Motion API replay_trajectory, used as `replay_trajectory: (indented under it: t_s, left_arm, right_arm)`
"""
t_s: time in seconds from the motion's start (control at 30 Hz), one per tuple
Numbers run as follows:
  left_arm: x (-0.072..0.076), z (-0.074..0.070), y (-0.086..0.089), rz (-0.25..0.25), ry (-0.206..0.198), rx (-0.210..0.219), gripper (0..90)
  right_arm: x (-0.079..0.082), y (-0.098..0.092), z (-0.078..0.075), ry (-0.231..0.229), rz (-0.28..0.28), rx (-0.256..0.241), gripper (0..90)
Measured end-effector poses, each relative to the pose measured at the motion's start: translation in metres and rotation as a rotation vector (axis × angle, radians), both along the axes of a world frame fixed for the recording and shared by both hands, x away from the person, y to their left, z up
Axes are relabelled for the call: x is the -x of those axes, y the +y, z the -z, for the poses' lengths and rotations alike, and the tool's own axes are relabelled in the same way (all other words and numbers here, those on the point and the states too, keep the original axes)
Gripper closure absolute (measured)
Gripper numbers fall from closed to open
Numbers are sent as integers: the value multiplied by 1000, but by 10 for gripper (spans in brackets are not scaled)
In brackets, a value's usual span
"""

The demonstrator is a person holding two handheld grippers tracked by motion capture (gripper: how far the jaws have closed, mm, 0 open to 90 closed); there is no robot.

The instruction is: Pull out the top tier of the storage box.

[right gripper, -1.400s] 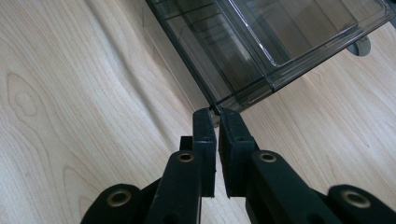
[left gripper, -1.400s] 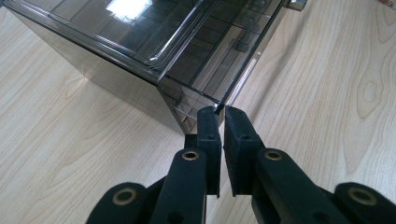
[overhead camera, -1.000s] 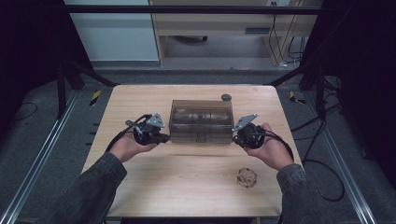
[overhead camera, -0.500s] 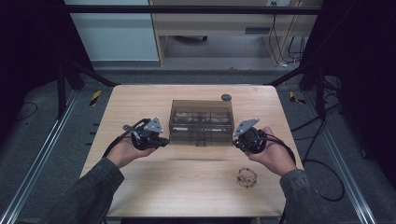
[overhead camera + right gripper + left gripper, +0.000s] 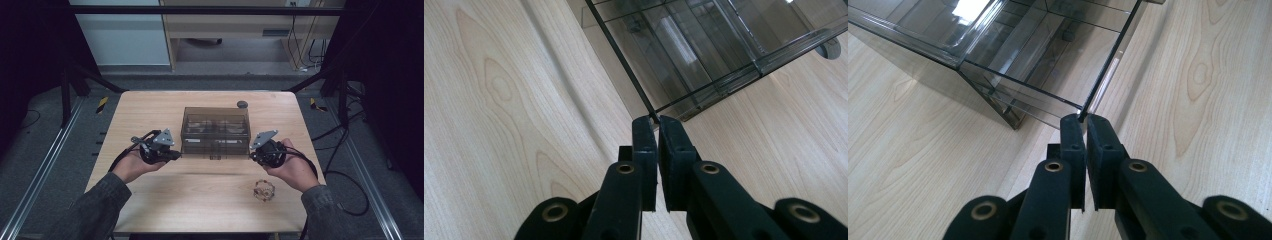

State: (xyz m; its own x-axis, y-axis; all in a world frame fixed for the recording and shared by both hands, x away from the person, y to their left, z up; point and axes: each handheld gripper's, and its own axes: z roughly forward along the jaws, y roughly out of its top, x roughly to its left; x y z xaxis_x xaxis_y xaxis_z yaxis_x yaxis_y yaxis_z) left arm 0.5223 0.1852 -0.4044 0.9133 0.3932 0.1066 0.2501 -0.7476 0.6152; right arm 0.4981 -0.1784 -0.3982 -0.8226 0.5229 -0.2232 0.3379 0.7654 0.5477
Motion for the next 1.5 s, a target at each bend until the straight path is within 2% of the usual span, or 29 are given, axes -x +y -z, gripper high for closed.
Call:
replay_trajectory:
  t_s: [0.6,1.5]
  left_arm:
    - [7,2,0,12,-1,1,866]
    - [13,4,1,22,-4,-4,868]
  right_arm:
    - [6,-2,2,9,5,-15,872]
    - [12,-1,4,8,-4,-11,873]
